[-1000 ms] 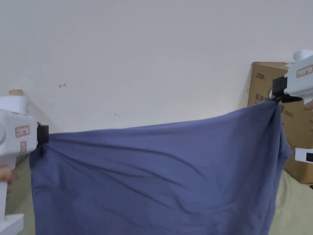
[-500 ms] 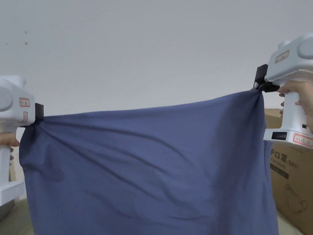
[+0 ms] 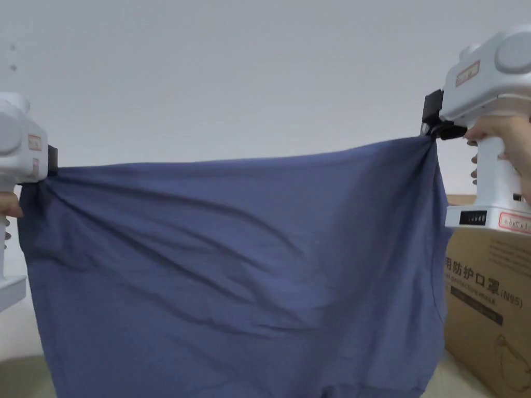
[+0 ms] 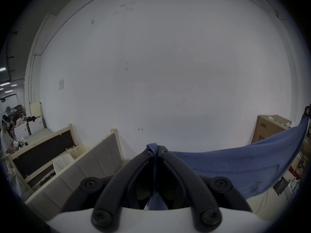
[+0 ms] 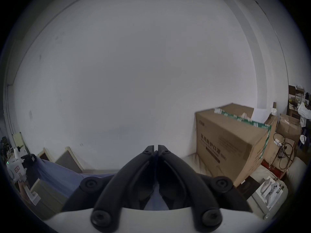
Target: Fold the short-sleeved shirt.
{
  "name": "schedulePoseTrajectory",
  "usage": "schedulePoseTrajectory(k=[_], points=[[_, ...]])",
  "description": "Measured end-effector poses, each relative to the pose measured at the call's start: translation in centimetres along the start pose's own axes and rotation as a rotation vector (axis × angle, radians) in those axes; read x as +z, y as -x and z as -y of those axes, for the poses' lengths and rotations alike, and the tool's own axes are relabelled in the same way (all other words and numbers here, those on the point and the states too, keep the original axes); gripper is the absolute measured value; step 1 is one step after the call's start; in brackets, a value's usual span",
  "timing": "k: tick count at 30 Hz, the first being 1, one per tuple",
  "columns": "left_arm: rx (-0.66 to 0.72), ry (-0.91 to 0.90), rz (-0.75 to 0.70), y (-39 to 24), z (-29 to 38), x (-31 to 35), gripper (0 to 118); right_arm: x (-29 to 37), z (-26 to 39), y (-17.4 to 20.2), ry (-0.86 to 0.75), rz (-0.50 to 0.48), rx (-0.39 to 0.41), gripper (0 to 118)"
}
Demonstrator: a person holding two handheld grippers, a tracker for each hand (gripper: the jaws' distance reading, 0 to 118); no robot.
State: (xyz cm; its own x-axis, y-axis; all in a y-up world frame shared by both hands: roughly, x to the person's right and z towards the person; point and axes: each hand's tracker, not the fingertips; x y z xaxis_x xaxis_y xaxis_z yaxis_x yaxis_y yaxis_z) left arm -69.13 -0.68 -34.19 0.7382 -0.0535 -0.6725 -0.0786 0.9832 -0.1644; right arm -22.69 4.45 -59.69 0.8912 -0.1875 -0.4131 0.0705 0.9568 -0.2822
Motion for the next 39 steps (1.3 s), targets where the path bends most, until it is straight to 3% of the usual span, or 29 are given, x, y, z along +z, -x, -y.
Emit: schedulePoseTrajectory(k=[7,12,15,19,23,27,31,34,36,39], points=[[-0.123,0.245,-0.059,-3.6,15.9,-9.7,3,-12.1,14.5,-1.7,0.294,0.051,0.046,3],[-0.136,0.492,-0.08,-5.1,29.8,-14.7,3,-18.8,27.9,-3.7,0.538,0.094,0.076,3],[-0.109,0.58,-0.065,-4.9,36.7,-15.6,3,-20.0,35.4,-4.9,0.656,0.095,0.051,3],[-0.238,0.682,-0.037,-3.7,42.4,-12.9,3,-17.2,43.4,-5.8,0.777,0.104,0.063,3],[-0.14,0.7,0.008,-1.0,44.0,-8.4,3,-13.2,47.1,-7.9,0.803,0.103,0.044,3],[-0.103,0.694,0.046,0.9,43.9,-1.2,3,-4.8,48.0,-9.2,0.815,0.095,0.105,3],[-0.099,0.665,0.042,2.4,45.1,6.7,3,4.1,48.7,-10.8,0.797,0.069,0.044,3],[-0.116,0.672,0.062,3.9,46.6,12.7,3,11.5,50.7,-11.4,0.803,0.038,0.141,3],[-0.108,0.672,0.07,4.9,48.0,16.7,3,15.5,52.1,-12.2,0.816,0.047,0.119,3],[-0.094,0.688,0.076,6.2,50.4,21.9,3,21.0,53.7,-13.6,0.815,0.059,0.012,3]])
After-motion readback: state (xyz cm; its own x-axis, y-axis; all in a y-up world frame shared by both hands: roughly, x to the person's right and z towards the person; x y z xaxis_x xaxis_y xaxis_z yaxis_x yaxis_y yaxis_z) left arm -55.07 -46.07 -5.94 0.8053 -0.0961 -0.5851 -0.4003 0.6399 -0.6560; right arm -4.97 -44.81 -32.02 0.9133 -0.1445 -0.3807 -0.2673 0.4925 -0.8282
